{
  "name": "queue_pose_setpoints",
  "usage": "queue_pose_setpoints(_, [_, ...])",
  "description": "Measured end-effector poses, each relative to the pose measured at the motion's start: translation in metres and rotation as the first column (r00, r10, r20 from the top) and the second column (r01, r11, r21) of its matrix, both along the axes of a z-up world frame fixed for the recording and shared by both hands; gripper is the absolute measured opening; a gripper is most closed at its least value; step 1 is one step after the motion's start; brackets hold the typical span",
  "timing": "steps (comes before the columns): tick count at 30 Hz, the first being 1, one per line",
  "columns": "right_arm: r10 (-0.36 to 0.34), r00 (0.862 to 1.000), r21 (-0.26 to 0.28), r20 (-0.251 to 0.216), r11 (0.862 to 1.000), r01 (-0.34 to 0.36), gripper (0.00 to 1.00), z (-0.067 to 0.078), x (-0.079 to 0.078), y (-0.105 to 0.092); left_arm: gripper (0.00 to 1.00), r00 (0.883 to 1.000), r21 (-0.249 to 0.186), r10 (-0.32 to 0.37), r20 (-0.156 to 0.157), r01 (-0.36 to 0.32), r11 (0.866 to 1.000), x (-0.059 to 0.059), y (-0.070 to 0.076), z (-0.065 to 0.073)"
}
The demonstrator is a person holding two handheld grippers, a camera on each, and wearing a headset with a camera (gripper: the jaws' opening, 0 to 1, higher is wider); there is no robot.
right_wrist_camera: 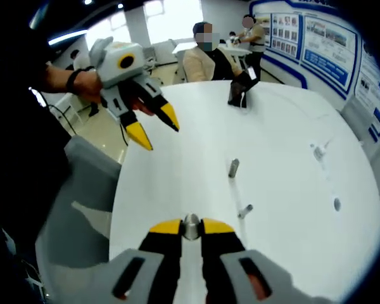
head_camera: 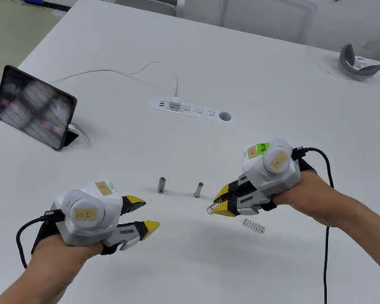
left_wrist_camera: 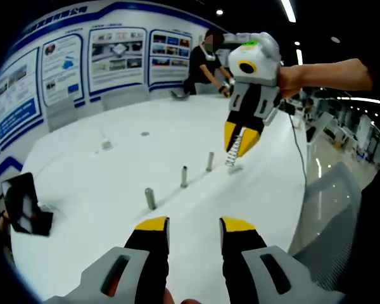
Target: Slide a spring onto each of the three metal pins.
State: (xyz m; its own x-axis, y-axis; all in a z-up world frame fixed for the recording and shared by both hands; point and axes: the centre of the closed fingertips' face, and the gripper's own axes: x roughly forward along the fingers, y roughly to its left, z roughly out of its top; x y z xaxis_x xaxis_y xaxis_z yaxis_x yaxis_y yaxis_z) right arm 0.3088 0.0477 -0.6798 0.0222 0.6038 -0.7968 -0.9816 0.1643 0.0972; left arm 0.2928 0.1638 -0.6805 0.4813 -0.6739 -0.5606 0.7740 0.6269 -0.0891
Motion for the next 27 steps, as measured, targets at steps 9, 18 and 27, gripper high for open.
queue_pose_setpoints(9, [-0.009, 1.000, -0.024, 0.015, 1.000, 0.009, 0.12, -0.007, 0.019, 0.001, 0.39, 0.999, 0.004, 0.050, -0.012, -0.050, 0.999, 0.003, 0.017, -0.003])
queue_pose_setpoints(18, [-0.016, 0.999, -0.055, 0.040, 0.998, 0.018, 0.12, -0.016, 0.040, -0.002, 0.46, 0.993, -0.001, 0.113, -0.023, -0.113, 0.994, 0.005, 0.032, -0.003])
queue_pose_setpoints(27, [-0.013, 0.998, -0.062, 0.056, 0.998, 0.016, 0.12, -0.020, 0.054, -0.001, 0.53, 0.987, -0.025, 0.157, -0.042, -0.158, 0.987, 0.003, 0.040, -0.004])
